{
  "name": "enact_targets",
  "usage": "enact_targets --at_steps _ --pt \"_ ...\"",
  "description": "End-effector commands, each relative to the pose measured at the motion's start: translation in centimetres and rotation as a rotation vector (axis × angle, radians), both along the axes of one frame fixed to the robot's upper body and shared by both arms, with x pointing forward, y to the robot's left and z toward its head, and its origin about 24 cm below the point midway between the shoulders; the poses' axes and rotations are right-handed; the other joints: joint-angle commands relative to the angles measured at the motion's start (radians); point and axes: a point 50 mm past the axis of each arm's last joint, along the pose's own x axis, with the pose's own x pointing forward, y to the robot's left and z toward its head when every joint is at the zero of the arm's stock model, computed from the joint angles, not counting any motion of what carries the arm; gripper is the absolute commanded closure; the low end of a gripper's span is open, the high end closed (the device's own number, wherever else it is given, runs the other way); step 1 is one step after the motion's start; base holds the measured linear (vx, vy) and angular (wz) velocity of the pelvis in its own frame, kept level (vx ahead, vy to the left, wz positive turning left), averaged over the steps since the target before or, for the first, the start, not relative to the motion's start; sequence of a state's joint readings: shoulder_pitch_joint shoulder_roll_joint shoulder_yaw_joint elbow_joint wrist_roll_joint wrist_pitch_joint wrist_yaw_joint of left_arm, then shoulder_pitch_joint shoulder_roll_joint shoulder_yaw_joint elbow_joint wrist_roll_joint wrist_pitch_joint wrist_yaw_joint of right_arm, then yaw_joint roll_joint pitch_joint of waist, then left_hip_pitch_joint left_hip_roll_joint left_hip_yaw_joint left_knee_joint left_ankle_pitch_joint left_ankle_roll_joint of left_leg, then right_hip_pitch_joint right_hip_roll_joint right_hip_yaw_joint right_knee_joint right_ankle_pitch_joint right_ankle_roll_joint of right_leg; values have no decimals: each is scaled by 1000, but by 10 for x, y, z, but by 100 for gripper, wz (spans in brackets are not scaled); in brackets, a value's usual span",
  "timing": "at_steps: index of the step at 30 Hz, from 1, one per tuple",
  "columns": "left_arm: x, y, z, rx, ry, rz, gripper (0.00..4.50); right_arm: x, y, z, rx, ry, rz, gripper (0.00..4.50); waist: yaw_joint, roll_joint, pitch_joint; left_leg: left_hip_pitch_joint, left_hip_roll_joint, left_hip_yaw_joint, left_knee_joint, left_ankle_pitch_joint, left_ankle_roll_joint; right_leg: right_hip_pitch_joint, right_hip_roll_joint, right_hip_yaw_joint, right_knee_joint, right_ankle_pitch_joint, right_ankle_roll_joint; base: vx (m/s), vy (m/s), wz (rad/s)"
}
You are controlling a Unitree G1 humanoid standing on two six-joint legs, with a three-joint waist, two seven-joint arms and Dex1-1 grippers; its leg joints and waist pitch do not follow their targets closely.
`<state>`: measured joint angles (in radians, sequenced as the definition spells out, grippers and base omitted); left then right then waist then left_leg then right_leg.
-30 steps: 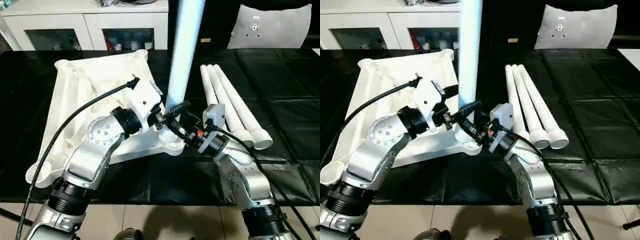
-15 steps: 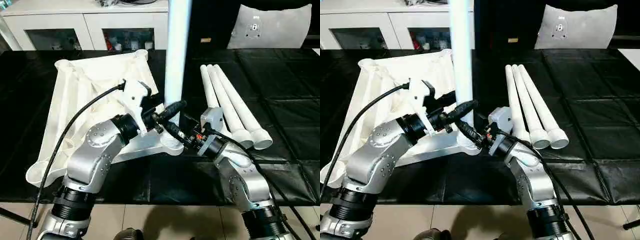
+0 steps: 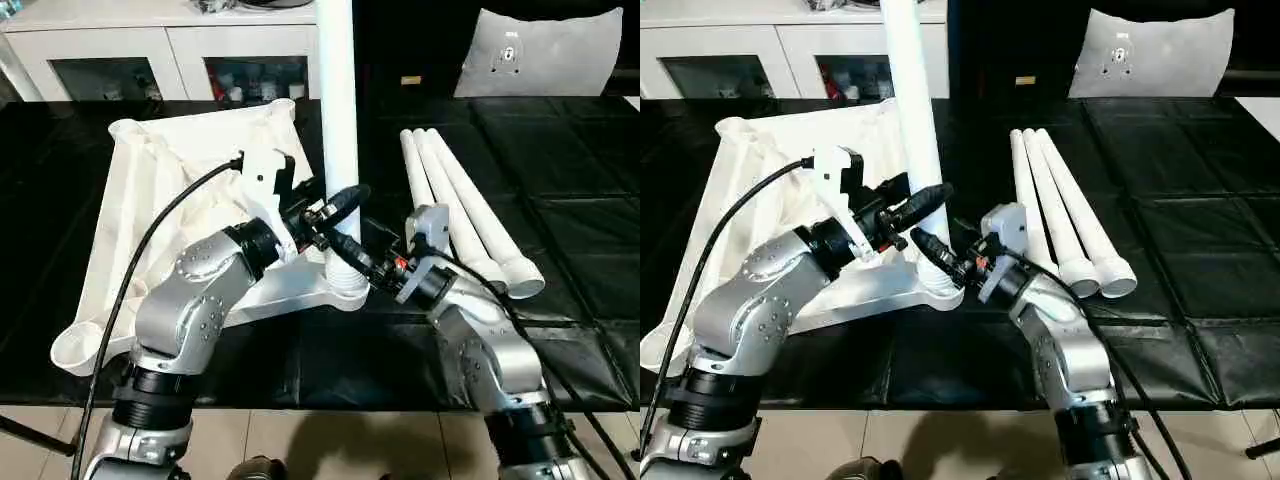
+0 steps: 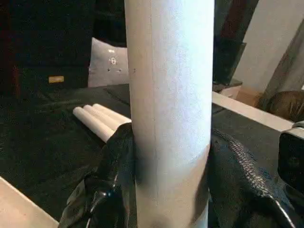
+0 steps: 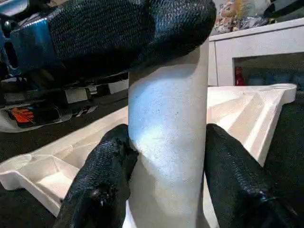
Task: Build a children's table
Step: Pick table leg
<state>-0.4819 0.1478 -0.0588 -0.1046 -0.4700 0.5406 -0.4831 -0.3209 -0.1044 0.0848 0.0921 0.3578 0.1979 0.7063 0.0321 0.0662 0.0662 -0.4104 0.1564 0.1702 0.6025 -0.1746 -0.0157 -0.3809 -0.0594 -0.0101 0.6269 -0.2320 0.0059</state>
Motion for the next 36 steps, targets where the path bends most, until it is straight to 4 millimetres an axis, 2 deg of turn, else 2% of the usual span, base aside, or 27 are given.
enact_targets --at_steps 1,4,5,7,10,11,13,15,17,19,21,24,25,30,36 --pt "5 8 6 -23 9 53 255 -1 3 6 0 -11 32 262 -1 -7 -74 30 60 -21 -62 -100 65 38 -66 26 -65 45 -249 0 0 0" --pt "9 11 4 -10 34 72 255 -2 2 8 6 13 59 262 -1 -6 -76 30 58 -20 -59 -93 69 39 -65 26 -64 52 -253 0 0 0" --pt "9 11 4 -9 34 73 255 -2 1 8 6 12 60 227 0 -7 -77 30 58 -20 -58 -92 71 40 -66 26 -65 48 -253 0 0 0" --pt "10 12 4 -1 32 79 255 -4 1 13 13 17 97 187 0 -7 -77 30 58 -20 -58 -94 68 41 -65 26 -65 44 -252 0 0 0" --pt "11 13 5 -7 36 75 255 -3 -1 19 37 34 115 179 2 -7 -78 30 59 -21 -58 -86 71 42 -66 26 -63 58 -253 0 0 0" --pt "13 14 6 -9 41 77 255 -2 -3 24 48 39 124 150 1 -10 -77 30 58 -21 -58 -82 72 42 -64 25 -63 60 -255 0 0 0" --pt "15 17 7 -18 49 79 255 -3 -6 30 60 46 144 142 4 -9 -77 31 57 -20 -56 -83 72 41 -65 26 -63 53 -256 0 0 0" --pt "15 17 8 -29 57 78 255 -3 -7 32 62 50 152 135 4 -12 -77 30 56 -20 -54 -80 75 43 -65 25 -62 57 -252 0 0 0" --pt "16 21 11 -61 72 56 255 -1 -14 35 40 71 171 103 5 -14 -78 30 53 -20 -52 -67 77 45 -63 24 -60 62 -252 0 0 0" --pt "16 23 12 -63 75 39 255 2 -20 35 7 86 175 103 6 -12 -77 31 53 -20 -52 -68 73 42 -63 24 -62 41 -257 0 0 0" --pt "16 24 12 -55 76 23 255 4 -23 35 -18 97 175 68 7 -12 -77 31 55 -19 -52 -75 69 41 -64 24 -62 27 -257 0 0 0" --pt "14 25 12 -12 56 -22 255 8 -28 36 -41 113 166 53 8 -11 -77 32 55 -19 -52 -65 71 39 -65 24 -61 37 -259 0 0 0" --pt "13 25 12 -1 50 -40 255 9 -30 37 -44 114 168 53 9 -16 -77 32 55 -17 -51 -64 73 39 -65 24 -62 39 -260 0 0 0" --pt "0 17 18 70 -46 -219 255 4 -33 41 -116 119 311 53 15 -14 -78 32 58 -19 -51 -57 84 42 -67 23 -58 50 -264 0 0 0" --pt "-9 8 22 106 -96 -347 260 2 -32 39 -154 147 403 47 14 -16 -76 31 59 -17 -51 -63 84 42 -68 23 -58 35 -274 0 0 0"
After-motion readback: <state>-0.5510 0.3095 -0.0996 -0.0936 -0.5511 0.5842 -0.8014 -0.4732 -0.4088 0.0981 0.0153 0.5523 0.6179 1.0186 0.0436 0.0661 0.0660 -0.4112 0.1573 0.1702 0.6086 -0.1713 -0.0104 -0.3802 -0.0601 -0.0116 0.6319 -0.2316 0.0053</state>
